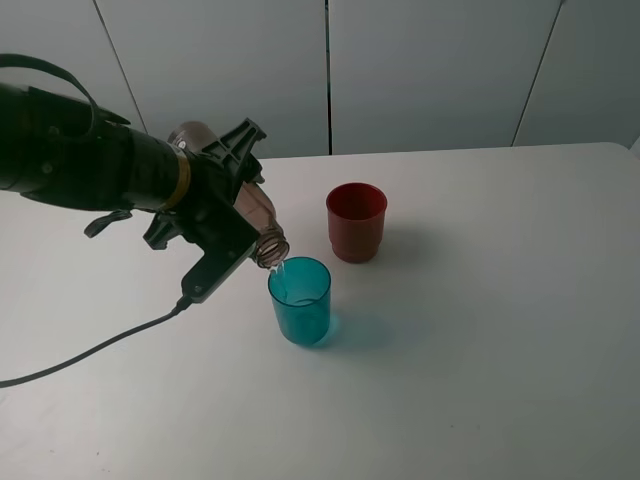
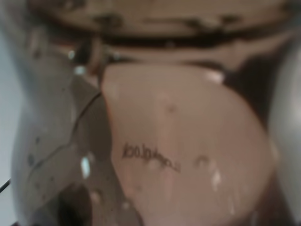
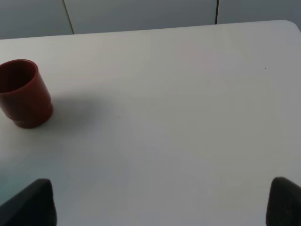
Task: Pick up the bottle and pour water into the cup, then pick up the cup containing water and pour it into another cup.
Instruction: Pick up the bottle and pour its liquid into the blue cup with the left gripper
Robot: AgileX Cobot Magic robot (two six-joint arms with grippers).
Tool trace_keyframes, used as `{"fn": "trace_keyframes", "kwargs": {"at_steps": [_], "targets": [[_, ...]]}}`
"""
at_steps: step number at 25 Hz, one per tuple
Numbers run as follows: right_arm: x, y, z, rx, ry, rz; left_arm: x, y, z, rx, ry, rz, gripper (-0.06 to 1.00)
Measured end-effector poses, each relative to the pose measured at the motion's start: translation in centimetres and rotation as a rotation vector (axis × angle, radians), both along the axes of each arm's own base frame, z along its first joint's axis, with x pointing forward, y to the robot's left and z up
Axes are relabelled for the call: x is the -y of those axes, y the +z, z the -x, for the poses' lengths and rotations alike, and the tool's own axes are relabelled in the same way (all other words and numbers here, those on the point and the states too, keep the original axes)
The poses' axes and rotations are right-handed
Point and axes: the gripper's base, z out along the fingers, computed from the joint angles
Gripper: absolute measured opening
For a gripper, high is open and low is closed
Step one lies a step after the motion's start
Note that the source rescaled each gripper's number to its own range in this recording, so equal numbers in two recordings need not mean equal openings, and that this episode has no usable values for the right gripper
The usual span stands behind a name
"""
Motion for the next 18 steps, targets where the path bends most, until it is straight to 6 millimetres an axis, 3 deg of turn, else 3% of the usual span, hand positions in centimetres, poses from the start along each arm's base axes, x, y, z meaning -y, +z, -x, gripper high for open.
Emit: {"fn": "trace_keyframes", "kwargs": {"at_steps": [18], "targets": [[0.0,0.0,0.0,0.0,0.0,0.0,0.8,1.07,-0.35,0.058,-0.029,-0.022,0.01]]}}
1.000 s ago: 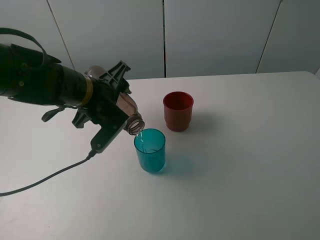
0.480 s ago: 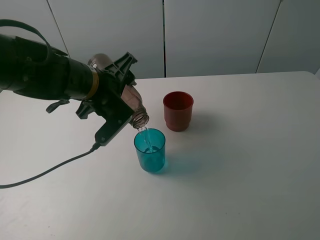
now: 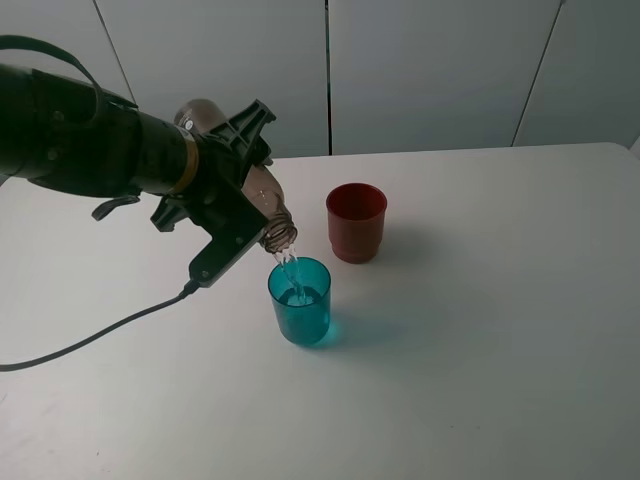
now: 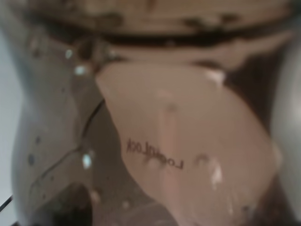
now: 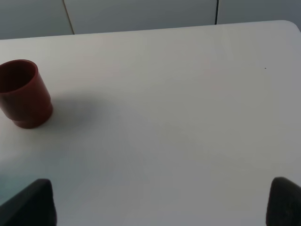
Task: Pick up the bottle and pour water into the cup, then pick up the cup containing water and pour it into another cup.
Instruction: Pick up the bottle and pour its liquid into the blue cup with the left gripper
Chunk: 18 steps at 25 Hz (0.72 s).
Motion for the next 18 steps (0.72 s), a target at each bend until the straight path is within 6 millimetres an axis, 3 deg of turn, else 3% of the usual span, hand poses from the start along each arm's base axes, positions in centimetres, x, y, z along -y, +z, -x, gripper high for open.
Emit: {"fn": "trace_keyframes", "kwargs": {"at_steps": [18], "targets": [[0.0,0.0,0.0,0.0,0.0,0.0,0.42,0.15,0.26,0.042,-0.037,-0.058,0.01]]}}
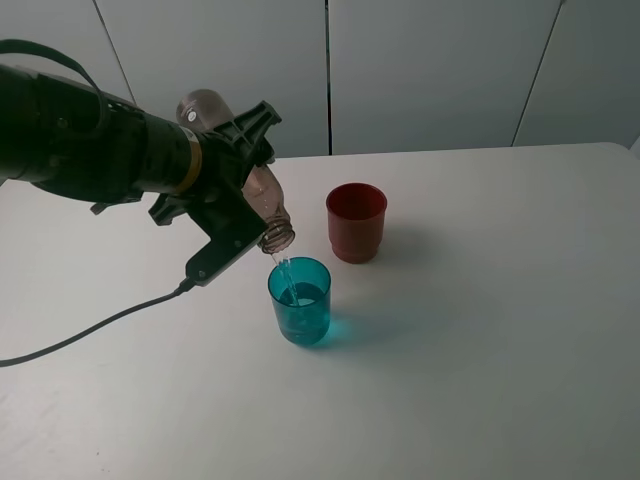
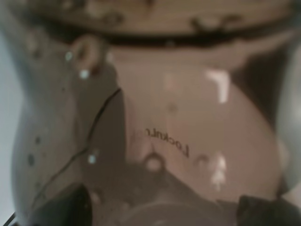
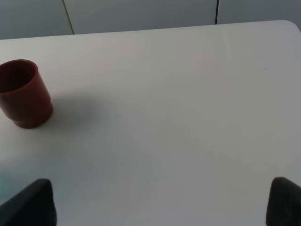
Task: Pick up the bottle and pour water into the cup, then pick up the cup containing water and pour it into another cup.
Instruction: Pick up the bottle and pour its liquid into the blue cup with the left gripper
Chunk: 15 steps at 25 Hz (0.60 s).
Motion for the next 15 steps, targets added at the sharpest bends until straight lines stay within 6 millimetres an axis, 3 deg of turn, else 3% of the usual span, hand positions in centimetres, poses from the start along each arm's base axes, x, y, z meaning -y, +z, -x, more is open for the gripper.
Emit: {"fn": "trace_keyframes", "kwargs": {"at_steps": [15], "targets": [[0.0,0.0,0.0,0.0,0.0,0.0,0.95,0.17,0.62,0.031,-0.048,-0.034,0.01]]}}
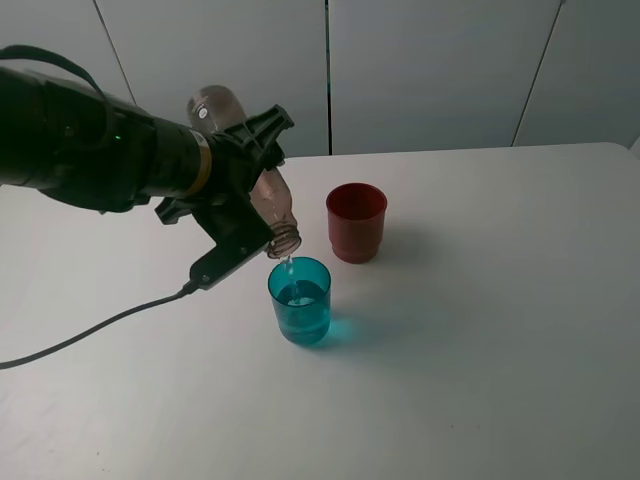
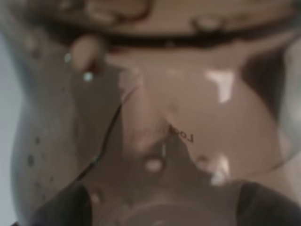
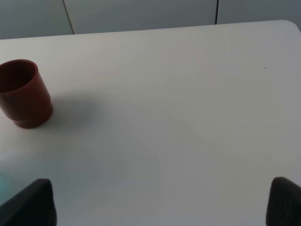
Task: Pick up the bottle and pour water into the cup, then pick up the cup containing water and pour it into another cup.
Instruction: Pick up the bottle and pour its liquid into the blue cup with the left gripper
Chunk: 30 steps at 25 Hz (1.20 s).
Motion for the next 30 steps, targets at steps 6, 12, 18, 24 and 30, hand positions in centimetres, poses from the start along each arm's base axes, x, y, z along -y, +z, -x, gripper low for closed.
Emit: {"fn": "trace_keyframes", "kwargs": {"at_steps": [6,12,18,24,30], "targets": [[0.0,0.0,0.0,0.0,0.0,0.0,0.28,0.08,0.16,0.019,-0.027,-0.021,0.01],[0.0,0.0,0.0,0.0,0.0,0.0,0.37,0.17,0.16,0.04,-0.046,-0.043,0.01],[0.0,0.0,0.0,0.0,0.0,0.0,0.56,0.24,0.25,0.056,-0.068,-0.06,0.01],[0.0,0.0,0.0,0.0,0.0,0.0,0.67,0.26,0.29,0.061,-0.086,-0.065,0.01],[0.0,0.0,0.0,0.0,0.0,0.0,0.73,0.3,0.27,0.073,-0.105,-0.078,0.01]]}}
